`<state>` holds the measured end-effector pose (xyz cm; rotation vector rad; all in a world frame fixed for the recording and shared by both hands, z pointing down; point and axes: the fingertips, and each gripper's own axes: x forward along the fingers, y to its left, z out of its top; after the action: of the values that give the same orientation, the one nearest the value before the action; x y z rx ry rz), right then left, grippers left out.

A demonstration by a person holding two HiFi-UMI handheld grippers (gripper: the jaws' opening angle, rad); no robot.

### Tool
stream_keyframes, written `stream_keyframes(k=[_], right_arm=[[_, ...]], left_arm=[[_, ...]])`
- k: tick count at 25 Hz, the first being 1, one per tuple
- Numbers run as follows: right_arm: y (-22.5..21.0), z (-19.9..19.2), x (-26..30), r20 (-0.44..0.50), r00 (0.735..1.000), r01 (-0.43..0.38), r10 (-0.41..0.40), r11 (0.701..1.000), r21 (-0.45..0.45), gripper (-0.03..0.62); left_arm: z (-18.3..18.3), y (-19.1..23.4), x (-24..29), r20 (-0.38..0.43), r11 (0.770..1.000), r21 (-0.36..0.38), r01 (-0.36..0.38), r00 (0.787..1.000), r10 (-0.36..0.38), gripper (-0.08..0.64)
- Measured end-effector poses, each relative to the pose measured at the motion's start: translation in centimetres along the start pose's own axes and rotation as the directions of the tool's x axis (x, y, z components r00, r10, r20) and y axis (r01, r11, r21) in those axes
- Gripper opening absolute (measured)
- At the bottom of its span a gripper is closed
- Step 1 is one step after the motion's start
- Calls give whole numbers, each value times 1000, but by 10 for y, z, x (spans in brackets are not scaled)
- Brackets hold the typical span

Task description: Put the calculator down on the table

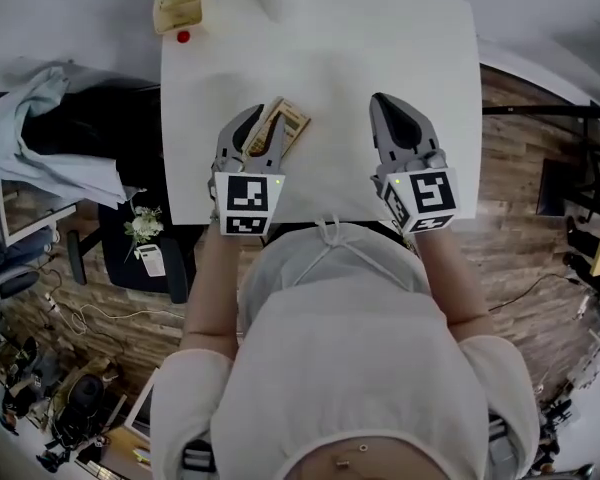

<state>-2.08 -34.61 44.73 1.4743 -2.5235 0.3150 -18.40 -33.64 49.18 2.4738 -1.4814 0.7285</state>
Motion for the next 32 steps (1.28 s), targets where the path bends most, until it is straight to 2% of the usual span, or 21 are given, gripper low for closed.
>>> stream_keyframes(k=[3, 6, 9, 12, 17, 21, 24, 32], right_arm=[[-2, 19, -8, 55, 998, -1, 1, 1000, -11, 5], [-5, 40, -18, 113, 994, -11, 11, 1000, -8, 5], [-8, 60, -27, 158, 987, -23, 26, 1000, -20, 5], [-5, 73, -34, 176, 983, -37, 50, 996, -75, 5], [3, 87, -47, 196, 978, -50, 76, 989, -136, 5], [7, 94, -57, 210, 975, -50, 78, 989, -136, 3], [11, 98, -62, 221, 972, -49, 83, 987, -155, 3], [18, 93, -70, 210, 973, -61, 94, 985, -158, 2]], left_arm=[[31, 11, -20, 99, 997, 17, -77, 992, 75, 52], [55, 20, -37, 153, 992, 10, -125, 981, 122, 31], [80, 26, -56, 216, 990, 1, -144, 966, 141, 21], [104, 30, -77, 284, 988, -12, -151, 947, 148, 18], [134, 29, -112, 380, 992, -35, -121, 916, 125, 18], [146, 22, -126, 415, 994, 7, -105, 905, 93, 18], [150, 18, -130, 428, 997, -1, -79, 901, 72, 18], [141, 12, -133, 412, 998, -4, -62, 909, 58, 18]])
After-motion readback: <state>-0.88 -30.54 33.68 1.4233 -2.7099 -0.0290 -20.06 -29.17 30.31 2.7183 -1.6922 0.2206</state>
